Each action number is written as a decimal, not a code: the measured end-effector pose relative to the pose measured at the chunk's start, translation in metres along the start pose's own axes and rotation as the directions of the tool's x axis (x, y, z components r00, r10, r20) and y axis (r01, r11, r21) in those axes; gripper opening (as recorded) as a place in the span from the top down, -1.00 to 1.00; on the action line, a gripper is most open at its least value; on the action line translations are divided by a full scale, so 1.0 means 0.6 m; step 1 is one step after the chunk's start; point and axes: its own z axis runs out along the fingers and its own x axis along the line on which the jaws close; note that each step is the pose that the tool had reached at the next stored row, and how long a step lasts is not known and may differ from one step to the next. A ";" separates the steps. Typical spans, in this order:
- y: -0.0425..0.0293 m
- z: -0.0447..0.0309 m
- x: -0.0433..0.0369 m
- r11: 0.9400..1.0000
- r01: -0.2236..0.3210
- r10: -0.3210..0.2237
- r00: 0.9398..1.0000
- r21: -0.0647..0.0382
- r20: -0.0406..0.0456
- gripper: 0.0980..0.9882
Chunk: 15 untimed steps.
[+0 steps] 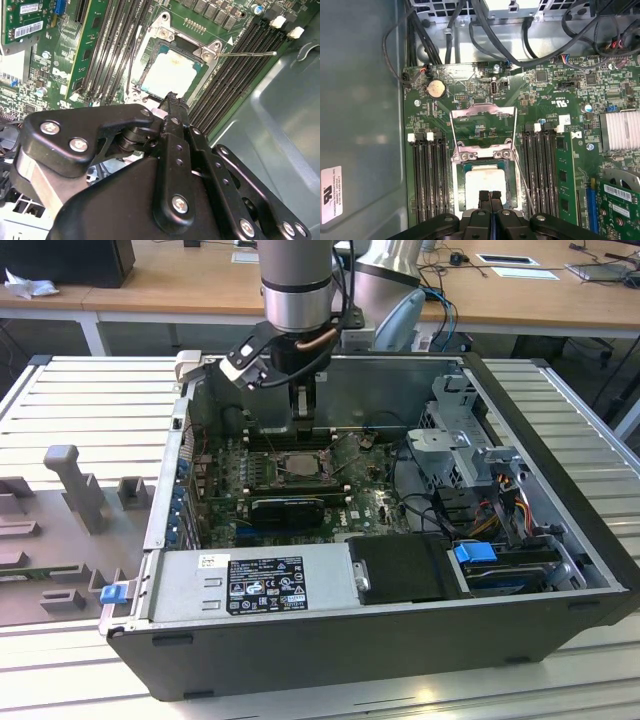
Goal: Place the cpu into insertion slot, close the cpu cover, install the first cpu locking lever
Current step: 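Place the cpu into insertion slot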
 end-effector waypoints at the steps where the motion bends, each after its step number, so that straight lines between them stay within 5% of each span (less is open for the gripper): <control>1: 0.000 -0.001 0.000 1.000 -0.001 0.001 1.000 0.000 0.000 0.98; 15: 0.001 -0.011 0.000 1.000 -0.008 0.008 1.000 0.000 0.001 0.98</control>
